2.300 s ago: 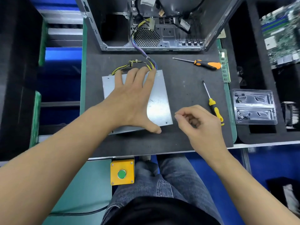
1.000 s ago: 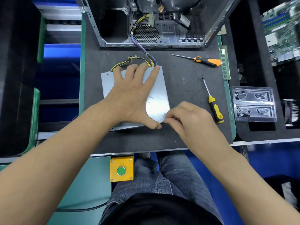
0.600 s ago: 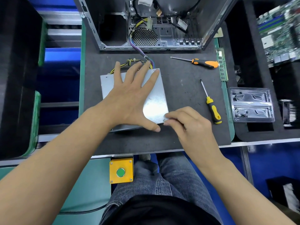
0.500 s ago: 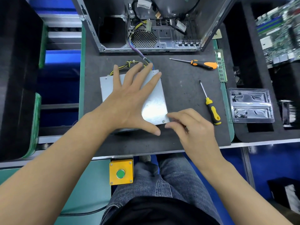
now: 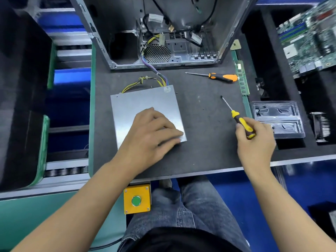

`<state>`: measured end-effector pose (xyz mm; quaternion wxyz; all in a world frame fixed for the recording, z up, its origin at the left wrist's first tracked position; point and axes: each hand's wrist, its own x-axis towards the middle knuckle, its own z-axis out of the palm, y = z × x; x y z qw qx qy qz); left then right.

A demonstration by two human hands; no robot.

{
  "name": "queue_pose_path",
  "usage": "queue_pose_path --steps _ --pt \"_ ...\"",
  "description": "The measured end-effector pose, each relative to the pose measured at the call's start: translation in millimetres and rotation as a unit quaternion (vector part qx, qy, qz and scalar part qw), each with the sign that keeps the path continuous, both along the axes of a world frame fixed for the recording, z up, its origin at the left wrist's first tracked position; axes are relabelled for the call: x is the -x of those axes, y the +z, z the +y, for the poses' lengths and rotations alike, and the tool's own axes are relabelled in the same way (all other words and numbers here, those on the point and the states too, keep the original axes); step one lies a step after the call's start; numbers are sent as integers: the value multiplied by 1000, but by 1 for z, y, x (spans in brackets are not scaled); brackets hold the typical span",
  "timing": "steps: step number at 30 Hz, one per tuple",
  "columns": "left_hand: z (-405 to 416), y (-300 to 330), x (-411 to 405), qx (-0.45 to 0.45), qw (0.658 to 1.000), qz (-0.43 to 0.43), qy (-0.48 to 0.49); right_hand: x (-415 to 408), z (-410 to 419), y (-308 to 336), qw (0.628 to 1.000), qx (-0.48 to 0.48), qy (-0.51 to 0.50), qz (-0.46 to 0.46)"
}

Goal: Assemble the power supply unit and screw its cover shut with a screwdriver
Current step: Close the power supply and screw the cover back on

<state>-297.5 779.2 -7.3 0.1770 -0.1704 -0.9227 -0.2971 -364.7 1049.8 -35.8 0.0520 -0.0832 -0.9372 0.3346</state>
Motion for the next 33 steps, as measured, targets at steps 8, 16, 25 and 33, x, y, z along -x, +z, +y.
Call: queue_pose_path --steps 8,16,25,33 --pt "3 3 2 12 999 -42 27 -16 -26 86 943 296 53 144" --pt "2 6 2 -7 996 -87 29 -24 -49 97 941 292 134 105" --pt "2 6 0 -9 995 -98 32 -28 -51 85 957 234 145 88" --pt "3 7 0 -9 994 -103 30 -30 -49 86 952 255 144 93"
